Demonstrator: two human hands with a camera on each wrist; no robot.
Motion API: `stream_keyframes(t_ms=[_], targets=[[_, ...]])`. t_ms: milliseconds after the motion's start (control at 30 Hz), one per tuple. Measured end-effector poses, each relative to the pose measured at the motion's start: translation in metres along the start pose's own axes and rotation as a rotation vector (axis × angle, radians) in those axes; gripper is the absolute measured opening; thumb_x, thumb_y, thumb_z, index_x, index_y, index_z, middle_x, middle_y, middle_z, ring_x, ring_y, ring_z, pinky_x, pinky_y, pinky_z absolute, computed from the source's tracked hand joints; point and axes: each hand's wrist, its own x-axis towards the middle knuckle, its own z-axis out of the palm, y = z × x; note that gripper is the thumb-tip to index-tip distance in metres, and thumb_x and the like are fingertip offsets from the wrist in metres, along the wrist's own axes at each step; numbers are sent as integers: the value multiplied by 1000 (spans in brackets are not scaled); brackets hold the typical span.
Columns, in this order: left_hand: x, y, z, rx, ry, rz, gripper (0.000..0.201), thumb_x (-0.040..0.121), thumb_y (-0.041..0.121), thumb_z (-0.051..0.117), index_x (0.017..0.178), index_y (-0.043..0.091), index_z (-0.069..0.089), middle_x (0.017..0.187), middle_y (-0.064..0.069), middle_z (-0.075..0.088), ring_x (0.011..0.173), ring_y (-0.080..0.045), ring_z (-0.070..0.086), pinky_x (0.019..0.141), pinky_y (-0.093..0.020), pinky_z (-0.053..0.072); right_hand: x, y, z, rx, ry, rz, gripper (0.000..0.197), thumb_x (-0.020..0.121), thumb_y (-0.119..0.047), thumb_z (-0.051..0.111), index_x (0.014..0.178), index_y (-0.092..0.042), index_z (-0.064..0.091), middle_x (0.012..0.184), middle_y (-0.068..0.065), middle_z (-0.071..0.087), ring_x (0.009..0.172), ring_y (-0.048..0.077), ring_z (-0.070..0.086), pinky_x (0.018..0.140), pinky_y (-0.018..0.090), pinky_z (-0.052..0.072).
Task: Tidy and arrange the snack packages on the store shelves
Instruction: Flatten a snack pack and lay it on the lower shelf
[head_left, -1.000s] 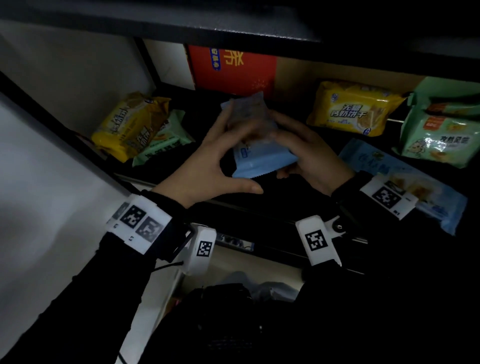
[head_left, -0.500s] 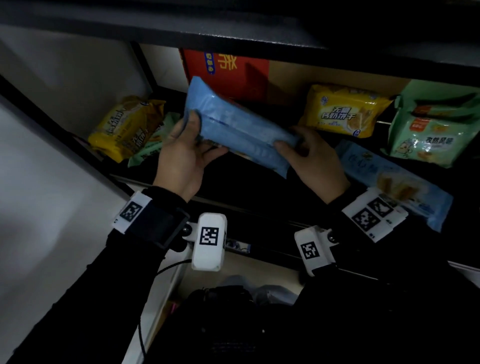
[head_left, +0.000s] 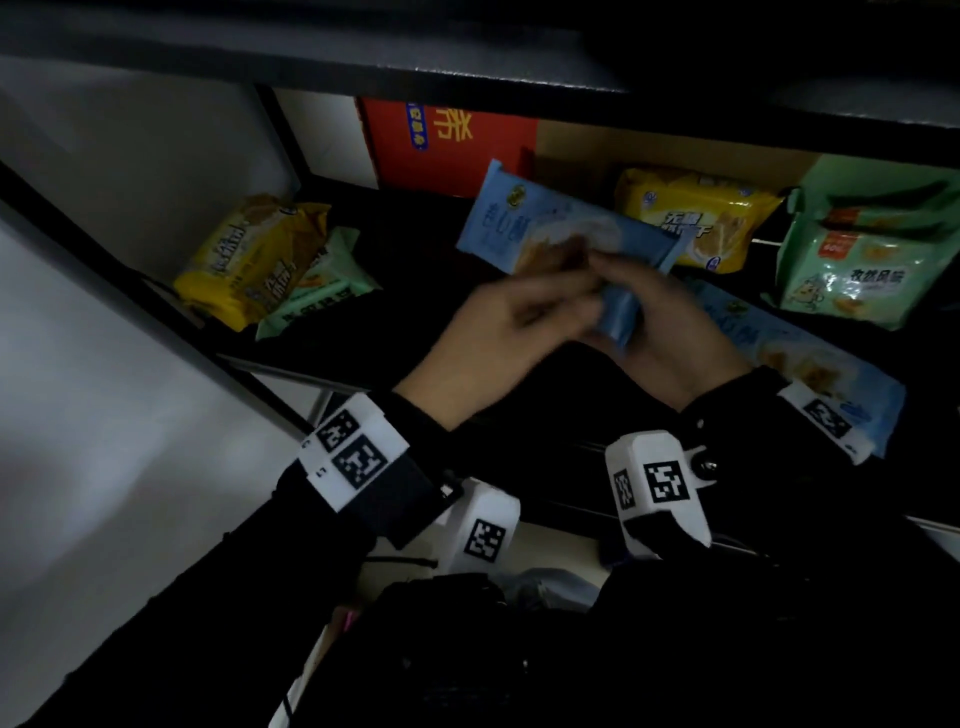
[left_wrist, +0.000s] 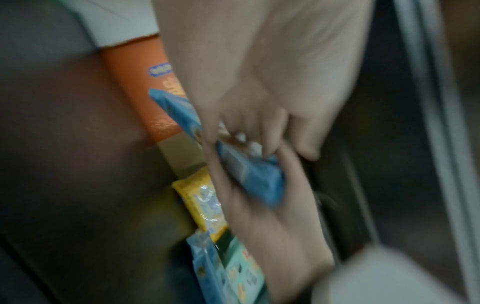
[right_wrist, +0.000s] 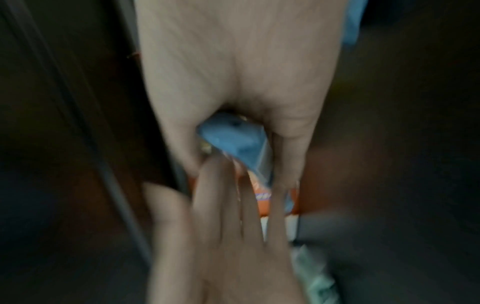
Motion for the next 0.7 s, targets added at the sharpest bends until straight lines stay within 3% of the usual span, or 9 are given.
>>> stream_keyframes(t_ms=[67, 100, 133, 200, 267, 367, 467, 600, 700], targets=[[9, -9, -11, -200, 350, -106, 42, 91, -1, 58, 131, 9, 51, 137, -14, 54, 127, -19, 50, 109, -33, 40, 3, -2, -10, 12, 70, -2, 28, 88, -20, 56, 111, -5, 60, 99, 12, 70, 88, 23, 71, 77, 33, 58], [14, -15, -19, -316, 482, -195, 42, 91, 0, 58, 132, 6, 50, 136, -14, 55, 124, -23, 53, 103, -36, 45, 4, -2, -15, 52, 67, 7, 25, 87, -23, 55, 106, -8, 61, 95, 11, 73, 84, 22, 72, 73, 33, 59], [18, -22, -27, -418, 530, -310, 44, 92, 6, 59, 134, 8, 47, 133, -10, 57, 120, -23, 56, 94, -37, 50, 4, -1, -19, 72, 72, 12, 22, 88, -26, 54, 103, -11, 61, 92, 8, 74, 82, 22, 72, 69, 32, 59], [22, -34, -37, -591, 432, -528, 34, 93, 21, 61, 126, 19, 53, 118, -2, 62, 106, -17, 60, 78, -33, 53, 6, 5, -25, -36, 155, -3, 20, 94, -30, 50, 103, -16, 61, 84, 0, 75, 74, 17, 73, 62, 27, 59], [22, -43, -35, -734, 329, -641, 16, 93, 26, 61, 109, 24, 60, 101, 1, 69, 93, -12, 65, 68, -29, 56, 7, 15, -27, -192, 229, -39, 20, 95, -33, 51, 102, -17, 61, 75, -4, 75, 66, 12, 72, 57, 22, 55], [22, -61, -21, -784, 311, -685, 8, 92, 20, 62, 100, 21, 64, 84, 4, 75, 76, -8, 71, 60, -23, 57, 10, 28, -29, -395, 229, -79, 12, 94, -35, 55, 97, -26, 61, 76, -11, 74, 65, 6, 70, 56, 18, 53], [31, -73, -28, -817, 431, -690, 16, 94, 19, 60, 110, 16, 61, 99, 0, 69, 84, -10, 66, 64, -21, 55, 15, 35, -34, -576, 246, -90, 17, 96, -35, 51, 106, -23, 54, 92, -12, 66, 72, 1, 65, 58, 14, 50], [65, -75, -54, -755, 617, -570, 37, 96, 21, 58, 132, 12, 53, 119, -4, 62, 100, -14, 61, 62, -19, 52, 14, 44, -45, -668, 318, -111, 6, 98, -17, 47, 102, -16, 51, 89, -3, 59, 71, 6, 58, 55, 12, 48], [93, -70, -66, -669, 665, -527, 29, 95, 20, 60, 121, 12, 55, 99, -1, 62, 80, -10, 57, 61, -21, 50, 10, 49, -51, -667, 315, -149, 11, 97, -8, 47, 96, -16, 54, 87, -2, 60, 69, 7, 57, 57, 11, 48]])
